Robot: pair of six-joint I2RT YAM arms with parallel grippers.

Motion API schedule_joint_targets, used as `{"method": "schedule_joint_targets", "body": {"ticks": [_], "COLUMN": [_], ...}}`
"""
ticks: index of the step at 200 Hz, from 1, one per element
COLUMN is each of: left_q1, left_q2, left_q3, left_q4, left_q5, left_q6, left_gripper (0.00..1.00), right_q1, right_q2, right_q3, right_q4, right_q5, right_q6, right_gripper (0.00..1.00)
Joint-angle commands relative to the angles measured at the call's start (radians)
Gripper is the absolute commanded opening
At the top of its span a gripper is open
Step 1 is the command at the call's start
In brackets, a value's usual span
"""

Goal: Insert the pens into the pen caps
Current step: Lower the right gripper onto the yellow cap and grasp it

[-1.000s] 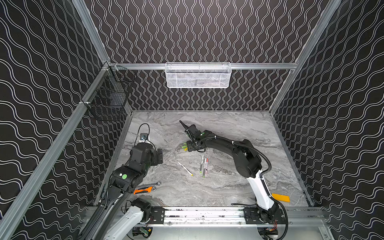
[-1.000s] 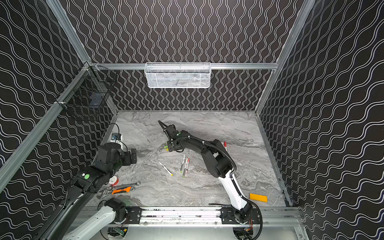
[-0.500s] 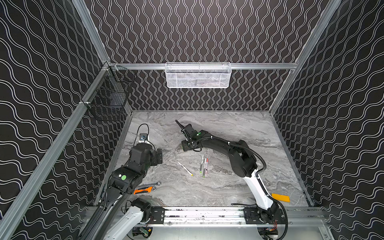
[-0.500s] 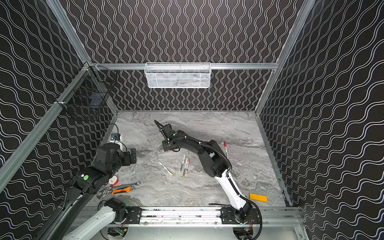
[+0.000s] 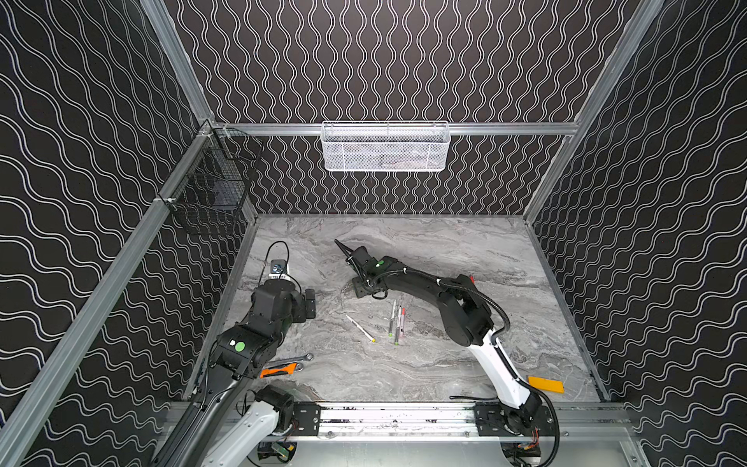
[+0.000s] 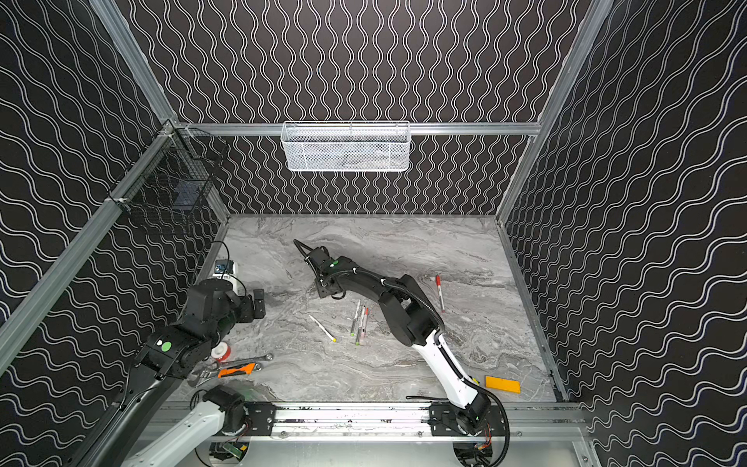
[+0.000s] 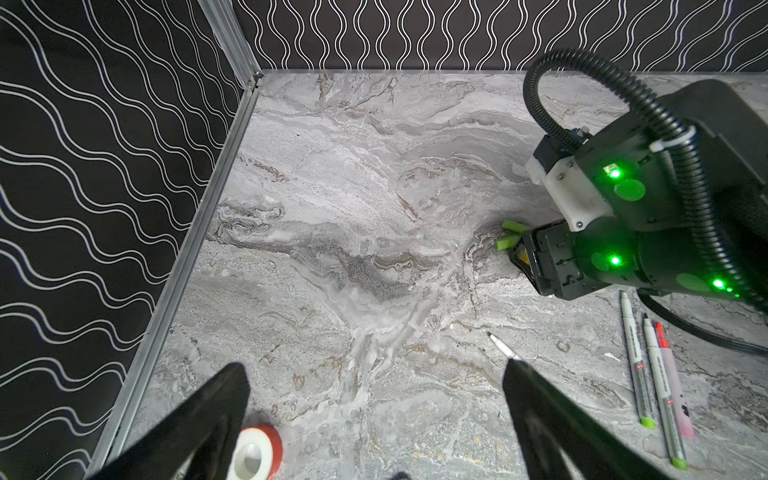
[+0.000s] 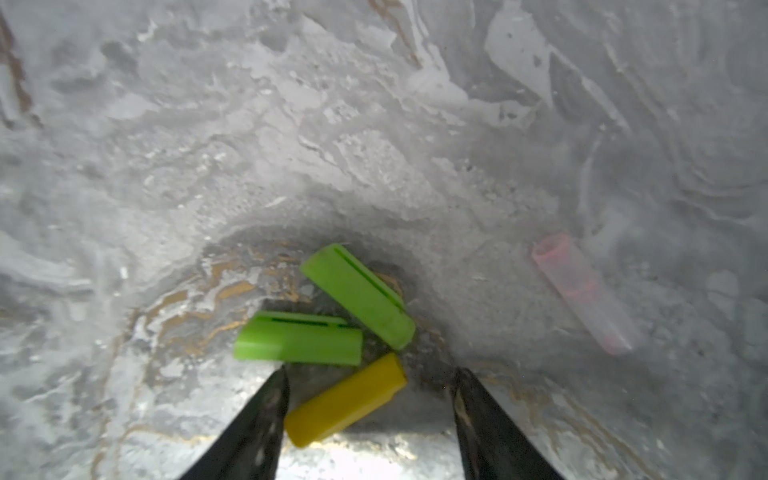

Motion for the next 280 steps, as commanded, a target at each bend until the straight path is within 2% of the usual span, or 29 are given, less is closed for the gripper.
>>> {"method": "schedule_joint_targets", "body": {"ticks": [1, 35, 99, 138, 200, 247, 280], "left_q1": [0.002, 0.002, 0.002, 0.002, 0.004, 0.002, 0.004], "left_q2": [0.002, 0.000, -0.001, -0.002, -0.006, -0.001, 0.002], "left_q3": [-0.002, -0.003, -0.003, -0.003, -0.003, -0.003, -0.002], "left_q4": [0.030, 0.031, 0.031, 0.031, 0.031, 0.034, 0.038], "left_q5": [-0.003, -0.003, 0.000, -0.002, -0.004, -0.002, 0.002], "left_q6": [-0.005, -0.005, -0.007, -0.007, -0.005, -0.003, -0.001], "left_gripper": [0.99, 0.99, 0.99, 0.99, 0.99, 0.99, 0.99], "right_q1": [0.002, -0.011, -0.066, -0.073, -0.076, -0.075, -0.074], "right_q2": [-0.010, -0.049, -0.124, -0.163, -0.093, -0.044, -0.044], "right_q3": [-0.023, -0.099, -0.210, -0.250, -0.124, -0.065, -0.074], "right_q4": [-0.031, -0.019, 0.025, 0.086, 0.029, -0.029, -0.030], "right_q5": [0.042, 0.067, 0.044, -0.056, -0.116, -0.094, -0.086], "right_q6": [-0.003, 0.004, -0.010, -0.070, -0.074, -0.074, -0.083], "right_gripper": [0.65, 0.66, 0.66, 0.67, 0.61, 0.56, 0.48]}}
